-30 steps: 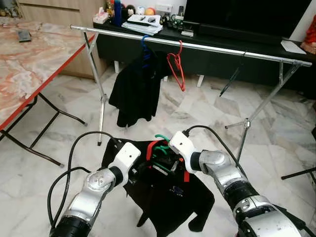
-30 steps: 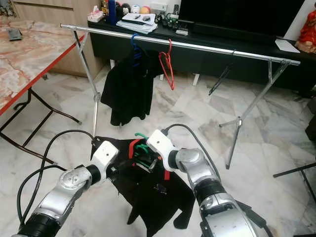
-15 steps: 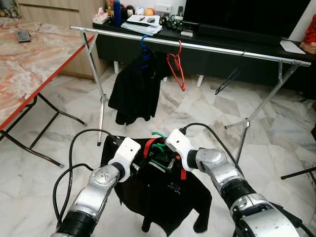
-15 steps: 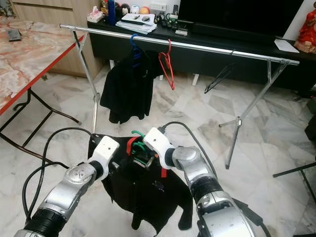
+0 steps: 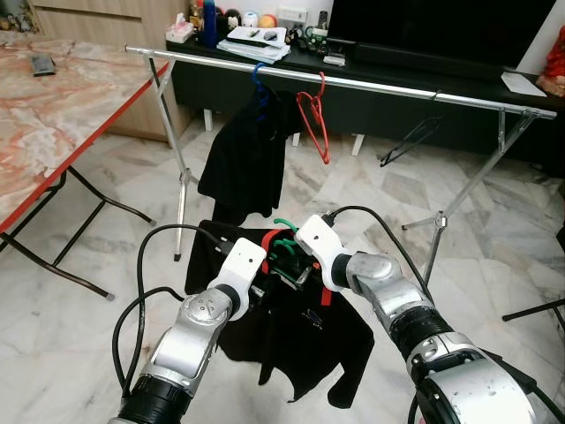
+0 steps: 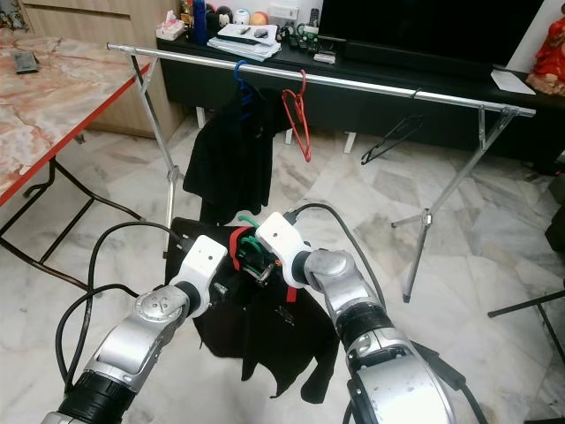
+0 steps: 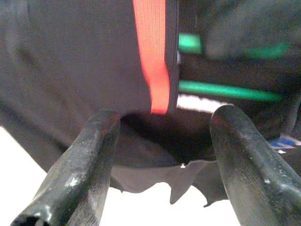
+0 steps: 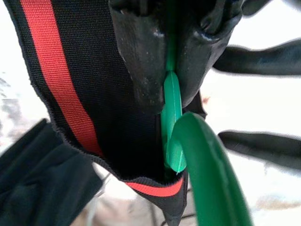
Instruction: Hang hanger
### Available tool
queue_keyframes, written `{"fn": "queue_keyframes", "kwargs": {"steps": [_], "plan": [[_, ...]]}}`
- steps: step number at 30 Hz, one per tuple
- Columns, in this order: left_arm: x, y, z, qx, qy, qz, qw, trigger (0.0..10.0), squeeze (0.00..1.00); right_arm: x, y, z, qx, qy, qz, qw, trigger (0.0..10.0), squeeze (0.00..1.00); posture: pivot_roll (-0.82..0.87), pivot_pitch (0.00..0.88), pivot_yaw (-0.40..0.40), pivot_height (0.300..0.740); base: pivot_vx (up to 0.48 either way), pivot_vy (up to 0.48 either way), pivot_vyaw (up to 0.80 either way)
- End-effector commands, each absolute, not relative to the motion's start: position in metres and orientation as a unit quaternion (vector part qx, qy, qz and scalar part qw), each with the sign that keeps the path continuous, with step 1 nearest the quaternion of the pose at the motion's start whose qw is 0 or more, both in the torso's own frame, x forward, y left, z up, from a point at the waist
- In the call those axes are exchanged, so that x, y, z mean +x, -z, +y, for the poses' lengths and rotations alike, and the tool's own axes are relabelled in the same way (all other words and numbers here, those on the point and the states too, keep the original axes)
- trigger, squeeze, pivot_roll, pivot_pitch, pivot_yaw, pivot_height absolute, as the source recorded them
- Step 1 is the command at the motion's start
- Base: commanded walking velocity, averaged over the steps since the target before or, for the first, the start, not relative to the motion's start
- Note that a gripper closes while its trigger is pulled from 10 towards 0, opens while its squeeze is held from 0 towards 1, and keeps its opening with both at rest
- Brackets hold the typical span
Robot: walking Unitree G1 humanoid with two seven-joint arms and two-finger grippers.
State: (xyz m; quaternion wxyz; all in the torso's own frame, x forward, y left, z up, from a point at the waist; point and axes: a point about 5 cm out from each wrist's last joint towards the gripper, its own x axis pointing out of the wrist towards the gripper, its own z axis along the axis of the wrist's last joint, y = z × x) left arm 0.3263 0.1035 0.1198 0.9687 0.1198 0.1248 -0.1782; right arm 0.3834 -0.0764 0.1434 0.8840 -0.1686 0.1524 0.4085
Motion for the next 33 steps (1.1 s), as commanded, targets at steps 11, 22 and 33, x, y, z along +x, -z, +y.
{"fn": "queue_keyframes", "kwargs": {"steps": [11,22,33], "plan": [[0.335,-0.138,0.1,0.091,0.124,0.084,0.985,10.0,0.0,0.388,-0.171,-0.051,-0.106,-0.431,0.122,0.888,10.0,0.0,0.07,0.087,-0.103,0.74,0.0,0.0,0.0],[0.337,-0.142,0.095,0.23,0.117,0.03,0.966,10.0,0.0,0.385,-0.171,-0.05,-0.102,-0.458,0.127,0.874,10.0,0.0,0.05,0.078,-0.113,0.74,0.0,0.0,0.0],[0.343,-0.132,0.115,0.253,0.015,0.072,0.965,10.0,0.0,0.384,-0.173,-0.047,-0.09,-0.465,0.126,0.872,10.0,0.0,0.06,0.086,-0.121,0.74,0.0,0.0,0.0]]}}
